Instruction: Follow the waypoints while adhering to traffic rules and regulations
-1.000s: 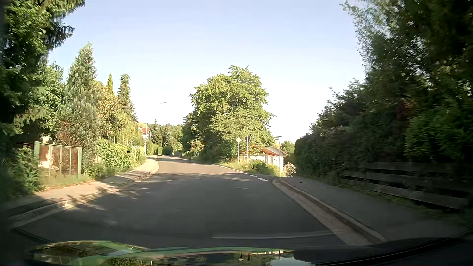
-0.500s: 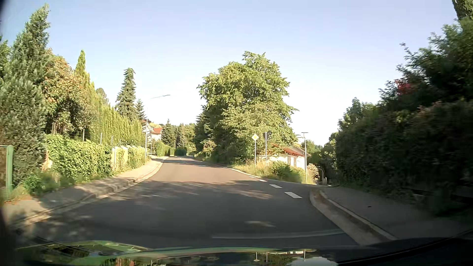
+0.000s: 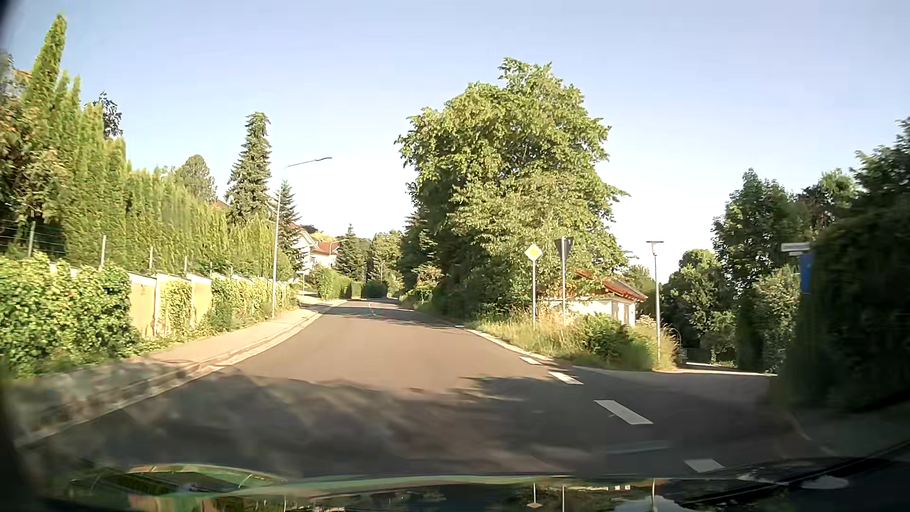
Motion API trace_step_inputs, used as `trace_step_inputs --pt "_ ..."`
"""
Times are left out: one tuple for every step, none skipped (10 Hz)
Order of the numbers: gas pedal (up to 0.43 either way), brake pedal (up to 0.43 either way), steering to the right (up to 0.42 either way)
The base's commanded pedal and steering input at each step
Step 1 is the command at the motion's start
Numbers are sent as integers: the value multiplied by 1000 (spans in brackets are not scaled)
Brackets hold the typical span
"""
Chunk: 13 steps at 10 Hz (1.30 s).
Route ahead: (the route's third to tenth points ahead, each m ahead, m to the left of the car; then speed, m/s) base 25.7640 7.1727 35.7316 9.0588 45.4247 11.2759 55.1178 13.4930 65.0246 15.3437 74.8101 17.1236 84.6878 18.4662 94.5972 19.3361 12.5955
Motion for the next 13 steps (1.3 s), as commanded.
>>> trace_step_inputs --pt "311 0 -49" --pt "311 0 -49" --pt "311 0 -48" --pt "311 0 -47" --pt "311 0 -45" --pt "311 0 -42" --pt "299 0 -41" --pt "280 0 -41" --pt "268 0 -41" --pt "268 0 -40" --pt "268 0 -38" --pt "268 0 -35" --pt "287 0 -31"
